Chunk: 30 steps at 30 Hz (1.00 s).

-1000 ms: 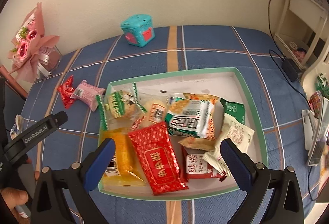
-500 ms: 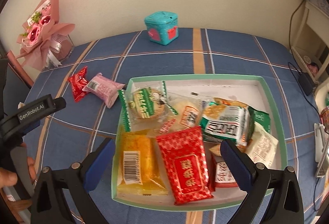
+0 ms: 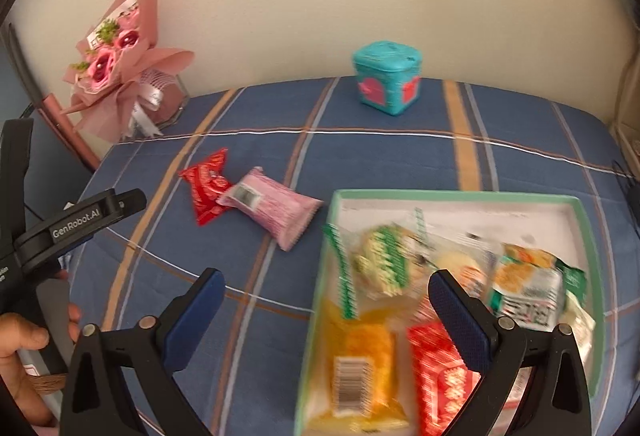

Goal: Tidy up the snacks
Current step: 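Withdraw both grippers from the tray toward the red wrapper and pink pack, then grasp the red wrapper with the left gripper while the right grasps the pink barcode pack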

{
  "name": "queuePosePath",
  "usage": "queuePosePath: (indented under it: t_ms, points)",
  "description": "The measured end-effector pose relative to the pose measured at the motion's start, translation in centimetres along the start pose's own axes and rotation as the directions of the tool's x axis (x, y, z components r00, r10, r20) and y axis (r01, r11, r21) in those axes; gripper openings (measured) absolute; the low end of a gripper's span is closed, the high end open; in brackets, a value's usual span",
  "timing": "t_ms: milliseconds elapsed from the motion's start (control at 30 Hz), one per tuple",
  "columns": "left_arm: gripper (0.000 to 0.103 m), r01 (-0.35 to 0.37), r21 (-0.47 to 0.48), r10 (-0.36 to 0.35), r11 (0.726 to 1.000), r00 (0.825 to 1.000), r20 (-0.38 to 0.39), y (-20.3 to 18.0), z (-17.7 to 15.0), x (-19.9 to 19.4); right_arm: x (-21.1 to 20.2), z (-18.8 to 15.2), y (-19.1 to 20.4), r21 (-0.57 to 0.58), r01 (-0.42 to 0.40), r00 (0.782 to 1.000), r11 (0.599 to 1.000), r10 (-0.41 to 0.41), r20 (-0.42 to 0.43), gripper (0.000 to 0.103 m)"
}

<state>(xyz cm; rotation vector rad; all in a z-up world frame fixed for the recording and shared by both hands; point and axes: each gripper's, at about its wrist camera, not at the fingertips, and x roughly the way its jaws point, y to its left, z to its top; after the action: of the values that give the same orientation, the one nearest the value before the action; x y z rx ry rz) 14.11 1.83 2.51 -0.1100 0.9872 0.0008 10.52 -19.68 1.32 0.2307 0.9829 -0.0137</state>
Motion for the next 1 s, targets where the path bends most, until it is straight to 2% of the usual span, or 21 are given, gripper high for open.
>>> queuePosePath:
  t_ms: [233,333,500,633,667,767,933,1000]
  points:
    - [0.103,0.071,-0.033,-0.071,0.997,0.997,-0.010,1.4,1.7,2.1,2.6,3.5,2.5,-0.072,-0.012,0.999,0.997,0.010,-0.035,0.103]
    - [0.103,0.081,-0.037,-0.082,0.996,0.996,-0.027,1.3,2.1,3.5,4.1,5.0,3.1,-0.097,-0.004,0.998,0.995,-0.002,-0.062,0.098]
    - [0.102,0.120,-0.053,-0.123,0.991,0.991,-0.055,0.6,2.4,5.3,7.0,6.2,4.5,-0.180,0.029,0.992,0.983,-0.050,-0.113,0.094]
    - [0.102,0.114,-0.038,-0.117,0.993,0.991,-0.067,-0.3,2.5,6.6,9.7,6.3,5.7,-0.216,0.024,0.984,0.976,-0.061,-0.166,0.089]
    - [0.101,0.116,-0.039,-0.118,0.993,0.990,-0.073,-0.5,2.5,6.9,10.2,6.2,5.9,-0.223,0.025,0.983,0.974,-0.065,-0.172,0.089]
    - [0.090,0.130,-0.052,-0.134,0.990,0.987,-0.090,-0.9,2.3,7.9,11.7,6.1,6.5,-0.240,0.021,0.980,0.970,-0.068,-0.187,0.086]
    - [0.086,0.162,-0.103,-0.174,0.981,0.976,-0.127,-1.0,1.9,9.9,14.0,5.9,7.1,-0.261,0.031,0.975,0.965,-0.087,-0.206,0.079]
    - [0.079,0.176,-0.103,-0.188,0.979,0.973,-0.133,-1.3,1.8,10.5,14.7,5.8,7.3,-0.265,0.040,0.973,0.963,-0.098,-0.210,0.073]
